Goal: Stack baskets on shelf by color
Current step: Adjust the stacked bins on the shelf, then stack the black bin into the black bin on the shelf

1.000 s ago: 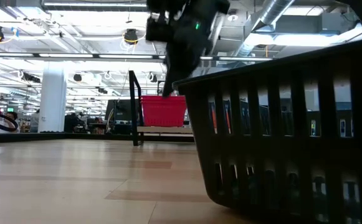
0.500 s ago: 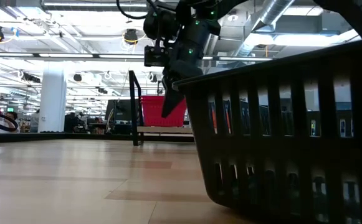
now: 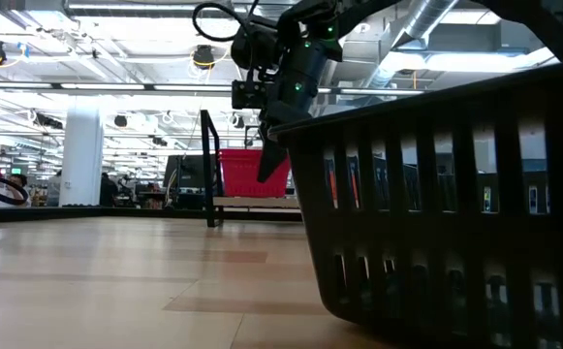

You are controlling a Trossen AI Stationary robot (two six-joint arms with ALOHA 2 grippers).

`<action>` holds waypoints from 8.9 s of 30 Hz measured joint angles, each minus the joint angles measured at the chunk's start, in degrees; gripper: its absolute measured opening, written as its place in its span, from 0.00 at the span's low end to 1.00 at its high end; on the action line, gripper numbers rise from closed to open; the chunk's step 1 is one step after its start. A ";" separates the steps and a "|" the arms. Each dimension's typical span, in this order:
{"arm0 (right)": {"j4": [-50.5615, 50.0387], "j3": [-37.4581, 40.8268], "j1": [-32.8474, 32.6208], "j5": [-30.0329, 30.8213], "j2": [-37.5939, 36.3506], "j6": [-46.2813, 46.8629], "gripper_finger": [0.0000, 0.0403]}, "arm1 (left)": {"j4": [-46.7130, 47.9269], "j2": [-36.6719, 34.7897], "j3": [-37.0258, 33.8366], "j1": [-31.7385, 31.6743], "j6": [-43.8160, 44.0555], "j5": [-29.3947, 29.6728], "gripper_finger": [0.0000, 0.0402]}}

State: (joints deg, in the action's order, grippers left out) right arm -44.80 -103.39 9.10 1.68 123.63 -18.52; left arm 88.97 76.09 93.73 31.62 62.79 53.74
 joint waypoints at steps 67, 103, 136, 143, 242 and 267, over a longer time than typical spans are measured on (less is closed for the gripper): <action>-44.29 -13.16 -32.98 14.97 -18.94 72.01 0.02 | -1.67 -0.02 0.07 0.00 -8.51 -6.71 0.00; -37.36 -3.43 -38.19 -3.41 0.39 79.45 0.54 | -6.21 0.00 0.04 0.02 -8.53 -13.35 0.00; -32.27 1.01 -31.69 3.08 -2.06 63.20 0.02 | -6.15 0.00 0.02 0.04 -10.08 -12.57 0.00; -44.24 -9.59 -20.94 16.31 -10.64 46.69 0.01 | -5.88 0.00 0.02 0.04 -10.10 -12.59 0.00; -42.64 -4.52 28.37 -0.05 -16.13 -35.56 0.00 | -5.80 0.00 0.02 0.01 -1.05 -3.98 0.00; -37.25 -4.94 29.00 2.92 -16.13 -27.21 0.15 | -5.97 0.02 0.02 0.00 -0.64 -4.44 0.00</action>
State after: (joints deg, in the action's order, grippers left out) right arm -82.04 -108.34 38.11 4.61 107.50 -45.74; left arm 83.00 76.12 93.76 31.62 62.15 49.30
